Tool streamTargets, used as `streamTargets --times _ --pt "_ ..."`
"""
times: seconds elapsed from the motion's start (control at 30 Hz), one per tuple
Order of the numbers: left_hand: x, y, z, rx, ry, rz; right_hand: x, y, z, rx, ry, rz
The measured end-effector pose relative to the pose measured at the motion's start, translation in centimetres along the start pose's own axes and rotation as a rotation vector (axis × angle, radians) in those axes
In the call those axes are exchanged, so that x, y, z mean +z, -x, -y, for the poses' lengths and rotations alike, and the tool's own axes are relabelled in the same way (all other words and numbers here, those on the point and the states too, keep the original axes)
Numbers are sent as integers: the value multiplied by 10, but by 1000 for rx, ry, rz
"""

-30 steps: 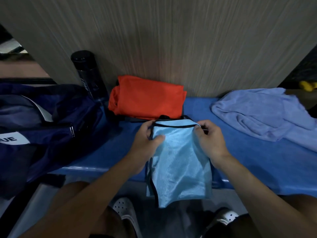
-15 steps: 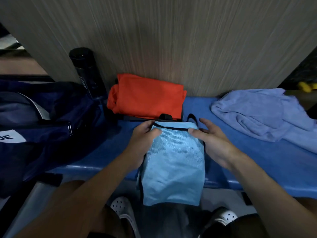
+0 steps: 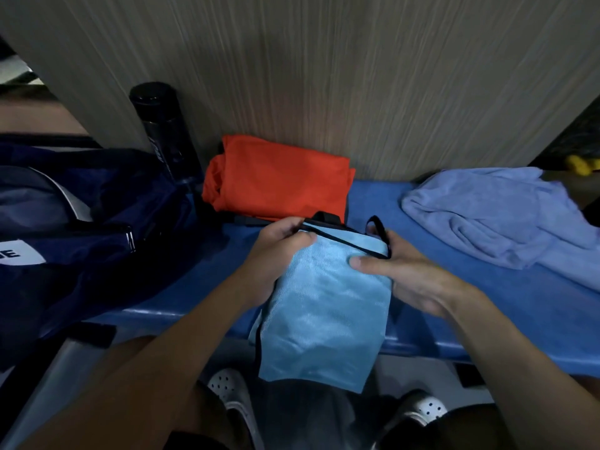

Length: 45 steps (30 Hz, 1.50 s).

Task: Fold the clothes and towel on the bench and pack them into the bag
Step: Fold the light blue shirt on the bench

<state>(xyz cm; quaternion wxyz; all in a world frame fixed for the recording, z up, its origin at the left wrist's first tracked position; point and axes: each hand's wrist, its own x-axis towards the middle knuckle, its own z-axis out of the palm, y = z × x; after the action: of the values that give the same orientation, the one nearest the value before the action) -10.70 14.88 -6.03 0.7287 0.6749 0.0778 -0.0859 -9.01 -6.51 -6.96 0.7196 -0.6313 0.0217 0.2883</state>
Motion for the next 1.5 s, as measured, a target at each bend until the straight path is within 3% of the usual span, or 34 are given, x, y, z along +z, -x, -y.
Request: streamTargets --times 0.5,0.73,0.87,0.97,1.03,1.1,1.17,1.23,1.5 --pt "-3 10 -17 142 -61 175 -3 17 31 -102 145 97" --pt "9 14 -78 384 -325 329 10 47 89 -173 427 200" --pt "14 24 -116 486 -471 401 33 64 111 -250 588 157" --pt "11 33 -127 510 -443 324 47 72 118 -337 622 64" --pt "5 36 -126 500 -388 244 53 76 123 -384 613 0" --pt "-10 40 -120 409 -385 276 57 80 129 -415 586 -54" --pt "-27 44 -106 297 -463 346 59 82 135 -433 553 -114" --pt "-41 45 -90 244 -554 314 59 82 139 -433 508 -171" --pt "-86 -3 -110 229 -499 208 51 46 124 -270 200 -294"
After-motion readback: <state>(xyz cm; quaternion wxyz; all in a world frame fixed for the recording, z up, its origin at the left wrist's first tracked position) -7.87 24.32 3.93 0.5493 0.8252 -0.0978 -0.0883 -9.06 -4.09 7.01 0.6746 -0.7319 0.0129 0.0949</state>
